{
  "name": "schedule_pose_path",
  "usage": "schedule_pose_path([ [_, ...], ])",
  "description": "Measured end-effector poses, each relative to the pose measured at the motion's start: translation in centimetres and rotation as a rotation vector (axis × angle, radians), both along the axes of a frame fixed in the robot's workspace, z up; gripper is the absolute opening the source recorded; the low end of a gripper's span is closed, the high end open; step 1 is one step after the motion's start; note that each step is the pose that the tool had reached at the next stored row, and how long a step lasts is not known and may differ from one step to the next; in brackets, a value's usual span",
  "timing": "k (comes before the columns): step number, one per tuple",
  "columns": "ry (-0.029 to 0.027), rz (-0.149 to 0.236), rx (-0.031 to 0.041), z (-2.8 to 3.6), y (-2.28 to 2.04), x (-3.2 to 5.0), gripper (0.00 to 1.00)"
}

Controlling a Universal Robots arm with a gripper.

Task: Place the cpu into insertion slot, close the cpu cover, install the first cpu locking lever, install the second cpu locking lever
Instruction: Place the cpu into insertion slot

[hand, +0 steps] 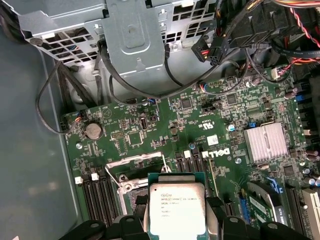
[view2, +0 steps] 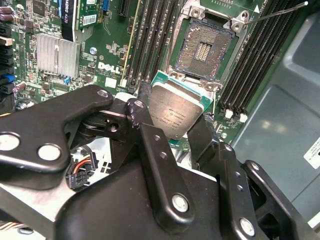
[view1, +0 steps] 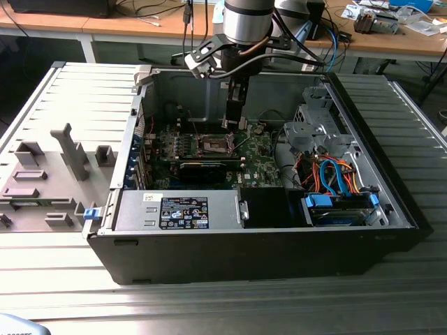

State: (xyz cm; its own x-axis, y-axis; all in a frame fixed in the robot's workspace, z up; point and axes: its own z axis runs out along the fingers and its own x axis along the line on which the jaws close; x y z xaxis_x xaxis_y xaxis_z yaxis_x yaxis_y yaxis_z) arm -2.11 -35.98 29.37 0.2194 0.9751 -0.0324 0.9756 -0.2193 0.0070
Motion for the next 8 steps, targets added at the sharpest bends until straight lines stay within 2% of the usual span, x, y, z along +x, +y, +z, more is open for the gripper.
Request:
schedule_pose_path([
  [8, 0.0000, -0.012, 0.0000, 0.00, 0.00, 0.00, 0.54],
])
